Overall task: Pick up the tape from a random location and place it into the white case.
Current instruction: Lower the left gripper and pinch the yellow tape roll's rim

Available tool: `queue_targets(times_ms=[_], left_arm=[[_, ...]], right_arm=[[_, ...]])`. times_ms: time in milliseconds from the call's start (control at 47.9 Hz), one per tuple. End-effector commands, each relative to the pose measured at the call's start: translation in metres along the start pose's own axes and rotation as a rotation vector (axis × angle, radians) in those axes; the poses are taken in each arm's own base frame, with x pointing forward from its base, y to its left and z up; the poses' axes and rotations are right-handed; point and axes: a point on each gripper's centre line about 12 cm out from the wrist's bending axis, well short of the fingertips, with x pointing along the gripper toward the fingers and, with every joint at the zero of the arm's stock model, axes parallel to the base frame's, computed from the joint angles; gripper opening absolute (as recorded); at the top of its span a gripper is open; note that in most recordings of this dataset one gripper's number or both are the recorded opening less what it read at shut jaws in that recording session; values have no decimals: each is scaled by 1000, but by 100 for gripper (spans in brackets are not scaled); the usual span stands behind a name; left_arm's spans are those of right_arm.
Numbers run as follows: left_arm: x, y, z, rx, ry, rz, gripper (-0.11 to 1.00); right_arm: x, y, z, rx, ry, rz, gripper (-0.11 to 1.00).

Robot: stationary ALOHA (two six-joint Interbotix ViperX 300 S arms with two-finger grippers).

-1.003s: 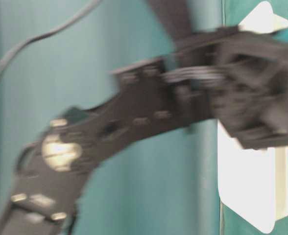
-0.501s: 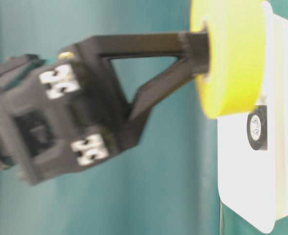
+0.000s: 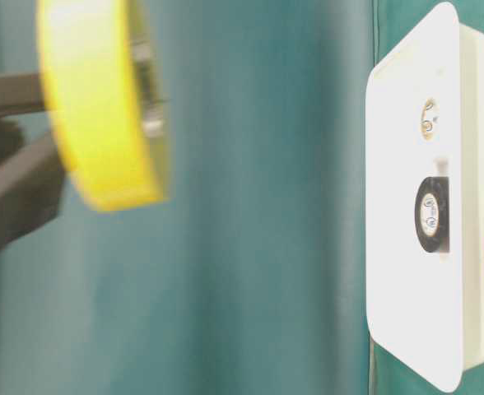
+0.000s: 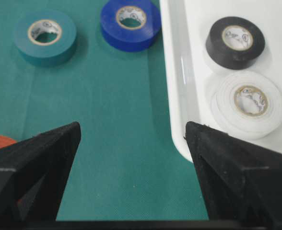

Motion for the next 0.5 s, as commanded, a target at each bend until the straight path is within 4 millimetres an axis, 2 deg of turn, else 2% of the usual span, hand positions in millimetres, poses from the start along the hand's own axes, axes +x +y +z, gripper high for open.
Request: queue_targets(times_ms=[0, 480], left_arm=[[-36, 4, 12, -7, -80, 7, 23], [-37, 5, 11, -8, -74, 8, 23]], right_arm=[[-1, 1, 12, 1, -32, 2, 87], [-1, 1, 11, 1, -30, 2, 87]])
